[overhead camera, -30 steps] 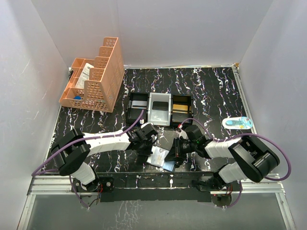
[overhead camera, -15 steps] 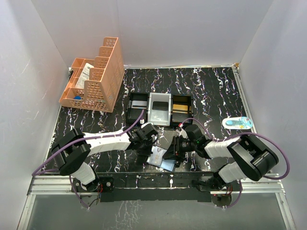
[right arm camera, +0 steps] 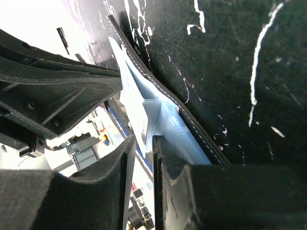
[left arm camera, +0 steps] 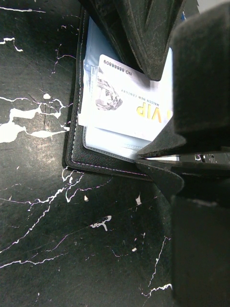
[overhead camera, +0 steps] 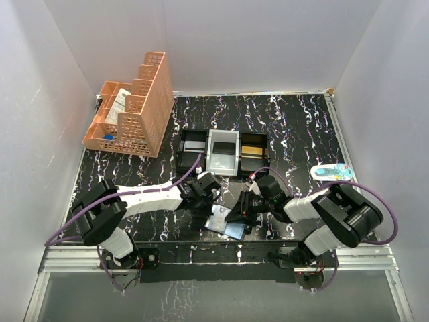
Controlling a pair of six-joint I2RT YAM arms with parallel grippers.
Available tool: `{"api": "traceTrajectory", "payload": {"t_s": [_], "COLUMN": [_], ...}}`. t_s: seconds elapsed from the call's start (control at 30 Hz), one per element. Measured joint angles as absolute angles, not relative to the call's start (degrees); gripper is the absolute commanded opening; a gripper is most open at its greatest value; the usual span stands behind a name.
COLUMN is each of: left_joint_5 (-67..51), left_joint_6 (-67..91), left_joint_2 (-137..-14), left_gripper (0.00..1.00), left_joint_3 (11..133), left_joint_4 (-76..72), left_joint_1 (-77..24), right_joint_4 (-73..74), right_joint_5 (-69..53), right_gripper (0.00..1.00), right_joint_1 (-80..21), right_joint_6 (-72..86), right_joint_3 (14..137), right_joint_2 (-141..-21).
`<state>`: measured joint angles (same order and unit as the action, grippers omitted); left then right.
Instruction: Take the credit cards out of the card holder
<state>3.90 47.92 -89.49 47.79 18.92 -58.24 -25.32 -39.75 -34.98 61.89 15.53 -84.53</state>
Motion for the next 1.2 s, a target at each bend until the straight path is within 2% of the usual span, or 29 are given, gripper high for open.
{"api": "traceTrajectory", "payload": {"t_s": [0.2, 0.37, 0.5, 0.7, 1.2], "left_joint_5": [3.9, 3.9, 3.9, 3.9, 4.1], "left_joint_6": [47.9, 47.9, 47.9, 48.0, 48.0], "left_joint_2": [-89.5, -89.5, -89.5, -89.5, -89.4], "left_gripper": [0.05, 0.05, 0.05, 0.04, 0.04], "left_joint_3": [47.8, 47.8, 47.8, 47.8, 47.8], "left_joint_4": [18.9, 18.9, 18.9, 18.9, 19.1], "left_joint_1": [-58.2, -58.2, -58.2, -58.2, -58.2], "right_joint_4": [-27.4, -29.7, -30.9, -31.0, -19.0], "right_joint_5": [-38.2, -37.5, -37.5, -37.7, -38.6], "right_gripper": [0.1, 0.08, 0.0, 0.0, 0.0], "right_joint_1": [-35.6, -35.8, -35.9, -36.0, -32.9], "right_joint_6": [64.0, 65.4, 66.2, 65.8, 60.1], "right_joint_3": [15.1, 13.9, 13.3, 13.3, 12.4], "right_joint_2": [-85.0, -85.5, -85.8, -85.3, -75.3]}}
